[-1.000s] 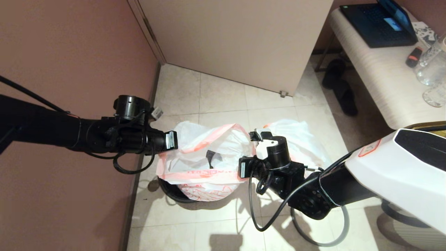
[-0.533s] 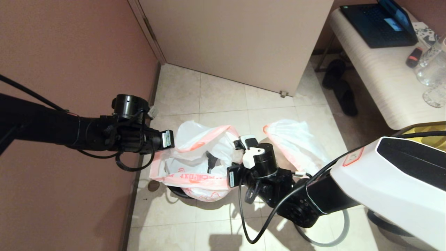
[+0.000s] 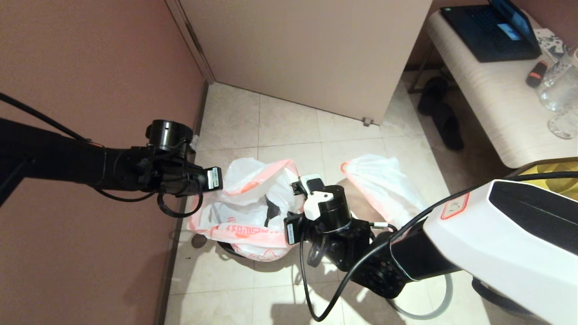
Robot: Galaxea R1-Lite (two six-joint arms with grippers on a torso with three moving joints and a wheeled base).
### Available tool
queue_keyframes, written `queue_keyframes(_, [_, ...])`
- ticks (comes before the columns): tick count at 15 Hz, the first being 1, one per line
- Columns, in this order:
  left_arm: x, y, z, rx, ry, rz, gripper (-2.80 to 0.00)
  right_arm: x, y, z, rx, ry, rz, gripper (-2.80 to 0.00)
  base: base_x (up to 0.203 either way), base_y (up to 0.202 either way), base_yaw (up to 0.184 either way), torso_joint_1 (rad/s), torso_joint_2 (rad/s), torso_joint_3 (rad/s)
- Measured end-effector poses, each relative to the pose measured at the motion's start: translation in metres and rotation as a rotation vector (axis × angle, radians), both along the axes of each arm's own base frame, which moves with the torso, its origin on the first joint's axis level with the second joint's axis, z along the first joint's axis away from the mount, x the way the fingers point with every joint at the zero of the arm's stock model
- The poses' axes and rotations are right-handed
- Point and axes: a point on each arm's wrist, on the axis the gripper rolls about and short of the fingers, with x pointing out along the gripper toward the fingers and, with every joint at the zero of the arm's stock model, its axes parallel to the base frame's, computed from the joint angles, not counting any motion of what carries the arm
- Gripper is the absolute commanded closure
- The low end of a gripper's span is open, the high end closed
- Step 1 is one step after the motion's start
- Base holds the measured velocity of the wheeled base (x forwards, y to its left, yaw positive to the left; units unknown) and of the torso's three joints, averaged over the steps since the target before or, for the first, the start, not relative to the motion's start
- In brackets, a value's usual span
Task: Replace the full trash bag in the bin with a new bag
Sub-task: Put the new garbage bag on the trash can
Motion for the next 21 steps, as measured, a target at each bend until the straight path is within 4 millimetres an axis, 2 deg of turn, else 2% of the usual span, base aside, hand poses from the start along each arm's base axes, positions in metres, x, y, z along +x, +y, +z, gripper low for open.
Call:
queue_keyframes(3, [0.000,-0.001,0.003,0.018,-0.012,0.019,0.00,-0.009,-0.001,0.028,0.023,0.045,0.016,-2.80,0.000,0.000,0.000,0.000,0.00,0.000])
queue_keyframes(5, [-0.001,-0.001,0.003,0.020,-0.012,0.020,0.00,-0.017,0.000,0.056,0.082,0.129,0.037,-2.80,0.000,0.000,0.000,0.000,0.00,0.000])
queue_keyframes(8, [0.002,-0.003,0.000,0.021,-0.004,0.019,0.00,-0.031,-0.015,0.091,0.105,0.288,0.023,-2.80,0.000,0.000,0.000,0.000,0.00,0.000])
queue_keyframes(12, [0.009,-0.004,-0.003,0.026,-0.005,0.050,0.00,-0.055,-0.037,0.102,-0.014,0.484,0.091,-2.80,0.000,0.000,0.000,0.000,0.00,0.000])
queue_keyframes(13, [0.010,-0.005,-0.003,0.033,-0.009,0.069,0.00,-0.055,-0.037,0.103,-0.015,0.491,0.107,-2.80,0.000,0.000,0.000,0.000,0.00,0.000])
queue_keyframes(16, [0.012,-0.007,-0.002,0.053,-0.016,0.092,0.00,-0.046,-0.034,0.125,0.049,0.429,0.175,-2.80,0.000,0.000,0.000,0.000,0.00,0.000])
queue_keyframes(17, [0.012,-0.008,-0.002,0.051,-0.018,0.091,0.00,-0.050,-0.031,0.128,0.048,0.436,0.201,-1.50,0.000,0.000,0.000,0.000,0.00,0.000])
queue_keyframes(18, [0.012,-0.007,-0.002,0.051,-0.018,0.090,0.00,-0.054,-0.030,0.129,0.037,0.448,0.208,0.00,0.000,0.000,0.000,0.000,0.00,0.000])
queue_keyframes(21, [0.010,-0.008,0.002,0.043,-0.024,0.082,0.00,-0.054,-0.032,0.125,-0.048,0.415,0.129,0.00,0.000,0.000,0.000,0.000,0.00,0.000])
